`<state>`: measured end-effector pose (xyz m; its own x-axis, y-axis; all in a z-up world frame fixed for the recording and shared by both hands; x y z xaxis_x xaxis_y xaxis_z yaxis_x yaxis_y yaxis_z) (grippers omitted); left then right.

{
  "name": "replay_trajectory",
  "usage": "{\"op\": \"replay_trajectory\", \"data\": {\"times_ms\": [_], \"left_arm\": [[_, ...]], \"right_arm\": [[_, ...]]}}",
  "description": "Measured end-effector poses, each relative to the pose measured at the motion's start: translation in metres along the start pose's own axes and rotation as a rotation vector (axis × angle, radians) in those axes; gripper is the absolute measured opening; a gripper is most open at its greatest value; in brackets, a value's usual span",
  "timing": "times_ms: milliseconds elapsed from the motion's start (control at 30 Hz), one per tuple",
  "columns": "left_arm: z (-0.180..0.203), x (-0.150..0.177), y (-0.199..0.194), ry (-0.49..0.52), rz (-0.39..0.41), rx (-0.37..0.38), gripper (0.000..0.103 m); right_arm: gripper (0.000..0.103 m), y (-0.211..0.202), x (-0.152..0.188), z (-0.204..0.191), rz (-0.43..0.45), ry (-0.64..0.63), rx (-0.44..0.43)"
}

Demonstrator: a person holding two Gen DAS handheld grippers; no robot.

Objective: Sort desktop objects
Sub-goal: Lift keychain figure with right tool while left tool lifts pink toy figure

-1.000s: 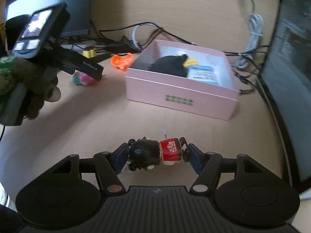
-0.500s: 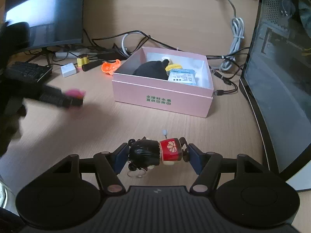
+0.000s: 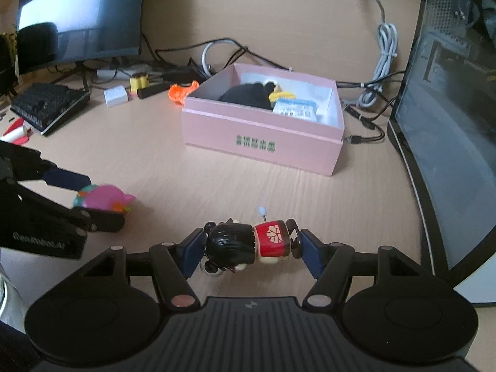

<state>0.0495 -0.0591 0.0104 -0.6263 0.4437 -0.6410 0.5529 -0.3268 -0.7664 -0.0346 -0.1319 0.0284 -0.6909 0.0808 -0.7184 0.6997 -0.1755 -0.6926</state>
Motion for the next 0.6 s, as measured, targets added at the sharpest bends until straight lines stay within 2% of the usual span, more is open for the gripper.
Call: {"op": "replay_trajectory", "data": {"times_ms": [233, 367, 500, 600], "left_arm": [[-0.004, 0.001, 0.0, -0.004, -0.008, -0.013, 0.075], [-0.013, 0.002, -0.001, -0.02, -0.008, -0.007, 0.082], [-0.027, -0.001, -0.009, -0.035, 0.009, 0.006, 0.09], [-0.048, -0.004, -0.017, -0.081, 0.036, -0.011, 0.094]], "right_arm": [[0.066, 0.014, 0.007, 0.003, -0.02, -0.006, 0.024], [0.069, 0.015, 0.004, 0.006, -0.017, 0.01, 0.037], [0.07, 0.006, -0.009, 0.007, 0.0, 0.04, 0.035], [0.072, -0.003, -0.033, 0.002, 0.046, 0.061, 0.007]]}}
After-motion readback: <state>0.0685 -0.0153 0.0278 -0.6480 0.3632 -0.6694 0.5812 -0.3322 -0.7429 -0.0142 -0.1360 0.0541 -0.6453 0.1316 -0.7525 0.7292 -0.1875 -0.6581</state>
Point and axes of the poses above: each gripper's, at about its wrist camera, not at the fingertips, and y roughly the way its jaws point, z to its right, x to its underside, the point moved 2 cm from there along y, roughly the way its jaws point
